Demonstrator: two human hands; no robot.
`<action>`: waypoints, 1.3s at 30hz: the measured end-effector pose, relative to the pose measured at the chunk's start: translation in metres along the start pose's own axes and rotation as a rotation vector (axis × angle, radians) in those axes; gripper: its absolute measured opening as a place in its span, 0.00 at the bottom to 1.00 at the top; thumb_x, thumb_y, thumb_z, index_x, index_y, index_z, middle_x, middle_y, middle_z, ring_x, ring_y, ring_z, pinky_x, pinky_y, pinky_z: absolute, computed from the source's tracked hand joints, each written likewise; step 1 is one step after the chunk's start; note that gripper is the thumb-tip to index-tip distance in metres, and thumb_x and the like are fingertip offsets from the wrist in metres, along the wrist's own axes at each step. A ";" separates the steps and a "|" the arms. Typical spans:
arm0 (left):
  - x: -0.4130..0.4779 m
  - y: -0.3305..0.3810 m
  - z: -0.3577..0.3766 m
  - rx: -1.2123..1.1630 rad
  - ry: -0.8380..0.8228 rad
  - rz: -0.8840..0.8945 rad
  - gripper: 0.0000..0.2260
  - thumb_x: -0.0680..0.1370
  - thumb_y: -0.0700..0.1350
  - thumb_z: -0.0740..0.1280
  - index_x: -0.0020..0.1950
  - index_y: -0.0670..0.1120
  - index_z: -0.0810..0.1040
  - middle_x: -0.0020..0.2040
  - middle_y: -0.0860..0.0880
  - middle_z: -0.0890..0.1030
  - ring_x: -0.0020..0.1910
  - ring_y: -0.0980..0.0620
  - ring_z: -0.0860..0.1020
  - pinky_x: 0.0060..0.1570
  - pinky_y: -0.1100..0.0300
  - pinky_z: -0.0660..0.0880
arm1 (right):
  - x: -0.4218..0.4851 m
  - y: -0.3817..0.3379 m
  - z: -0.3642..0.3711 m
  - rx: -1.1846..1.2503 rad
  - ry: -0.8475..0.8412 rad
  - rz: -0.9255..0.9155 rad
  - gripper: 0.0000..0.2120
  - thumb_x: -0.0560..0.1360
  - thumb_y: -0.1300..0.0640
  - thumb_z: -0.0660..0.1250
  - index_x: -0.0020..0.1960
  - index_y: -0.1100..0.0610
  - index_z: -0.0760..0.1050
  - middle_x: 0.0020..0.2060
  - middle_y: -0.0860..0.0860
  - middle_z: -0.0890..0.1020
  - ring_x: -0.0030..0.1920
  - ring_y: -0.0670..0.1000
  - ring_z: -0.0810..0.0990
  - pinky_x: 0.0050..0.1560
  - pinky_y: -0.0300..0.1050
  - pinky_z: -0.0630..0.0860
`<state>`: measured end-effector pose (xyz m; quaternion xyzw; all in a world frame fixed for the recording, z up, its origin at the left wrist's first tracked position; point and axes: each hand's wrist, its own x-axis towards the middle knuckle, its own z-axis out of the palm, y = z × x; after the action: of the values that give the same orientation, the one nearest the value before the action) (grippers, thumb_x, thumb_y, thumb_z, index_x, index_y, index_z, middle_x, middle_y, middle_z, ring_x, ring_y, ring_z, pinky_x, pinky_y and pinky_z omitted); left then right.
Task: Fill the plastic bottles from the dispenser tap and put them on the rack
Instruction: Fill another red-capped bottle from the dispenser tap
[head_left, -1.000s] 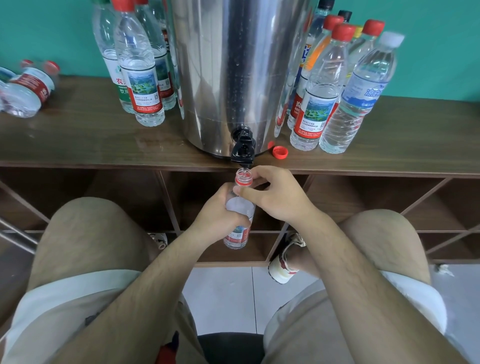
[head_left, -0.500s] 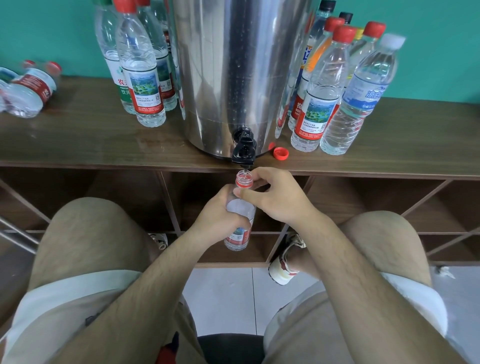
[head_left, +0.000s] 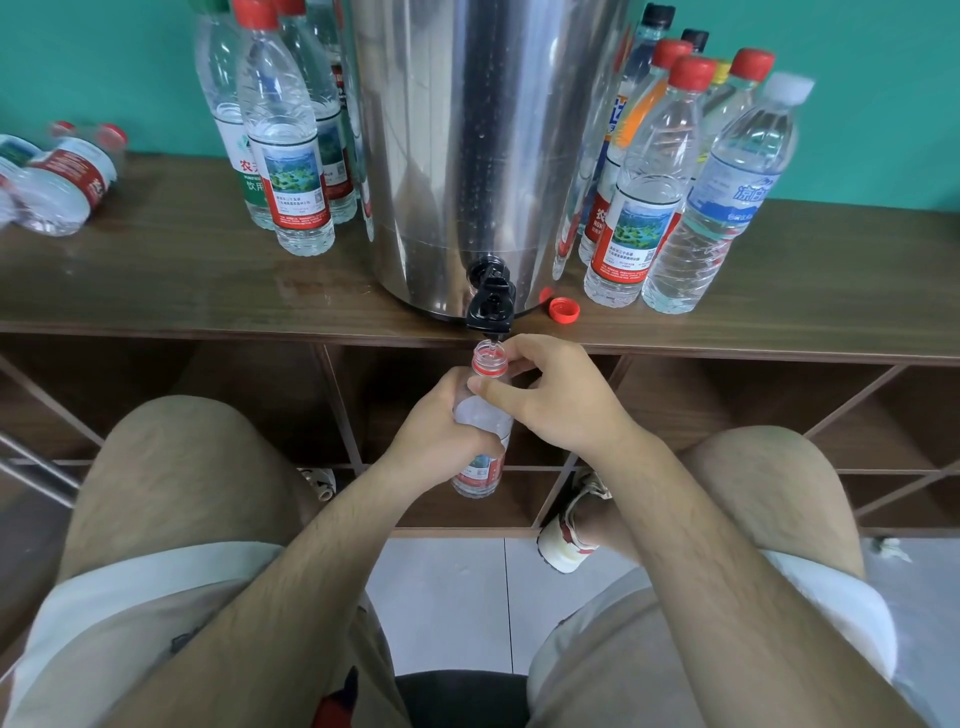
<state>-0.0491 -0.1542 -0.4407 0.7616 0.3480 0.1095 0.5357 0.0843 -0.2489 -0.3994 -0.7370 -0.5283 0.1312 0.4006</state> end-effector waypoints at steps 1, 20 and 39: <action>-0.001 0.000 0.000 0.005 -0.001 -0.003 0.33 0.71 0.40 0.79 0.70 0.57 0.68 0.61 0.56 0.77 0.53 0.56 0.75 0.49 0.62 0.74 | 0.000 0.001 0.000 -0.001 -0.003 0.002 0.14 0.74 0.44 0.76 0.54 0.51 0.84 0.47 0.44 0.86 0.50 0.44 0.84 0.54 0.54 0.82; -0.004 0.005 0.000 0.020 -0.014 -0.040 0.33 0.72 0.38 0.78 0.72 0.54 0.69 0.64 0.50 0.78 0.64 0.48 0.77 0.63 0.48 0.78 | 0.001 0.004 0.002 0.003 -0.002 0.008 0.11 0.74 0.45 0.77 0.52 0.50 0.85 0.46 0.43 0.86 0.48 0.44 0.84 0.53 0.54 0.82; -0.006 0.006 0.000 0.015 -0.017 -0.054 0.34 0.71 0.38 0.78 0.72 0.54 0.69 0.65 0.51 0.78 0.65 0.48 0.77 0.63 0.50 0.77 | 0.001 0.002 0.000 -0.015 -0.020 0.028 0.13 0.75 0.45 0.77 0.55 0.51 0.85 0.48 0.45 0.86 0.50 0.45 0.84 0.54 0.55 0.82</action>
<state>-0.0515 -0.1593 -0.4336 0.7568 0.3647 0.0858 0.5356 0.0858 -0.2482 -0.4008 -0.7459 -0.5229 0.1399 0.3880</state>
